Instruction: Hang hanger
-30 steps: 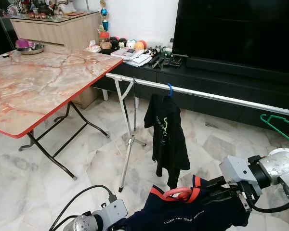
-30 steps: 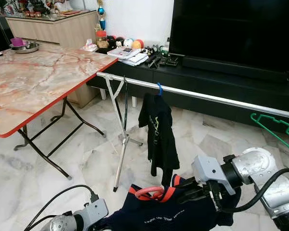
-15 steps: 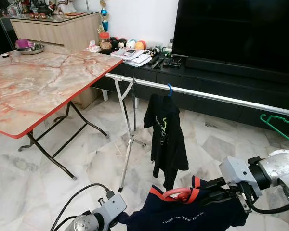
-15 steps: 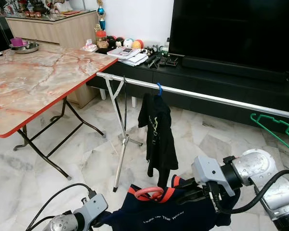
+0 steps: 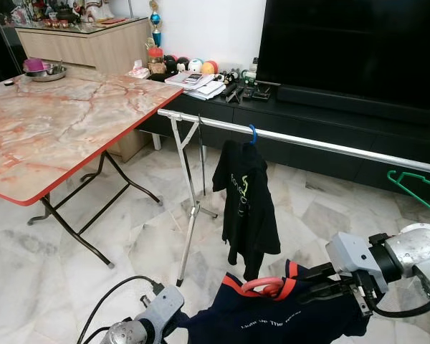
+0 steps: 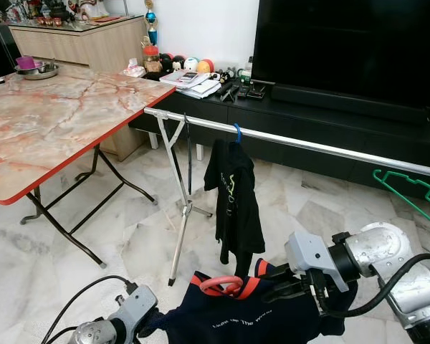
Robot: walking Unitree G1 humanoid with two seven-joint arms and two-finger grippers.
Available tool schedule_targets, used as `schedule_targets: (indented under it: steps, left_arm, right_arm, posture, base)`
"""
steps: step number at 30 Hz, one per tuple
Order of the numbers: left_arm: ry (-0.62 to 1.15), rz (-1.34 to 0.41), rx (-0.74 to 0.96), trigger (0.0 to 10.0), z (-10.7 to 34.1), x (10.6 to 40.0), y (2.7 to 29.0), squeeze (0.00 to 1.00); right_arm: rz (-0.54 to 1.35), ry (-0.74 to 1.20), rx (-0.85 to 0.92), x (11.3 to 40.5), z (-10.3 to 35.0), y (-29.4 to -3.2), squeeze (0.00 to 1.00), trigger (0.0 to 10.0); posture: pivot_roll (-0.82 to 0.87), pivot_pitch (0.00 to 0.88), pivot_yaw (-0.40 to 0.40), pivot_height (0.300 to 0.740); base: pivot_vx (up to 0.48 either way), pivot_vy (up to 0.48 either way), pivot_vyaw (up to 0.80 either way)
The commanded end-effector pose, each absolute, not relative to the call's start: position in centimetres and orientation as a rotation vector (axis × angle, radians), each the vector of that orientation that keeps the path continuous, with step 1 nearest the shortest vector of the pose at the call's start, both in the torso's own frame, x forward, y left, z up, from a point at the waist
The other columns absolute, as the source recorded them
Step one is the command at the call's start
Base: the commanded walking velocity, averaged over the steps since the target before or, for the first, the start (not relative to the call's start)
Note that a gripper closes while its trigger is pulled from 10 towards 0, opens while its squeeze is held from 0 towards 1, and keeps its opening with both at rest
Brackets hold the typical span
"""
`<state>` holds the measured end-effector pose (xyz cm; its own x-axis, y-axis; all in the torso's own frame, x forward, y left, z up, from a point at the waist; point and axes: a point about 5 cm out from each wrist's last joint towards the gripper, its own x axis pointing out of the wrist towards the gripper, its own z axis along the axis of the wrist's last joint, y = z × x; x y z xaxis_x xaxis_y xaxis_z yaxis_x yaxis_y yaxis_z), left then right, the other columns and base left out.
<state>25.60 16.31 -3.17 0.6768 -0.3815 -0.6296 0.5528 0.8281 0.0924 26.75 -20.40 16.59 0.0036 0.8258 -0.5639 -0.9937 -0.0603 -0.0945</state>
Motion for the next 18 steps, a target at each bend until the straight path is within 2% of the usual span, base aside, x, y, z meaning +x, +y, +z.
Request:
schedule_targets:
  steps: [1, 3, 4, 6, 11, 15, 18]
  left_arm:
    - [0.661, -0.444, 0.214, 0.0, -3.1, 26.0, 16.8, 0.00]
    - [0.646, -0.315, 0.039, 0.0, -2.5, 26.9, 17.3, 0.00]
    - [0.646, -0.315, 0.039, 0.0, -2.5, 26.9, 17.3, 0.00]
    - [0.602, -0.249, -0.113, 0.0, -1.7, 27.8, 17.3, 0.00]
    - [0.548, -0.178, -0.267, 0.0, -0.8, 28.8, 17.3, 0.00]
    - [0.524, -0.153, -0.331, 0.0, -0.3, 29.4, 17.3, 0.00]
    - [0.504, -0.130, -0.374, 0.0, 0.1, 29.8, 17.3, 0.00]
  right_arm:
    - [1.524, 0.321, -0.560, 26.9, 17.6, -20.5, 0.00, 10.0]
    - [1.484, 0.314, -0.536, 27.1, 17.2, -20.4, 0.00, 10.0]
    - [1.484, 0.314, -0.536, 27.1, 17.2, -20.4, 0.00, 10.0]
    - [1.465, 0.308, -0.487, 26.8, 16.6, -20.2, 0.00, 10.0]
    - [1.438, 0.298, -0.436, 26.3, 15.6, -19.7, 0.00, 10.0]
    - [1.285, 0.273, -0.367, 27.0, 14.6, -19.9, 0.00, 10.0]
    - [1.068, 0.234, -0.292, 27.9, 12.9, -20.1, 0.00, 10.0]
  posture:
    - [-0.10, 0.000, -0.030, 0.740]
    - [-0.09, 0.000, -0.033, 0.740]
    - [-0.09, 0.000, -0.033, 0.740]
    - [-0.09, 0.002, -0.036, 0.740]
    - [-0.09, 0.004, -0.036, 0.740]
    - [-0.09, 0.009, -0.043, 0.740]
    - [-0.09, 0.013, -0.044, 0.740]
  base:
    - [0.000, 0.000, 0.00]
    - [0.000, 0.000, 0.00]
    - [0.000, 0.000, 0.00]
    - [0.000, 0.000, 0.00]
    - [0.000, 0.000, 0.00]
    - [0.000, 0.000, 0.00]
    - [0.000, 0.000, 0.00]
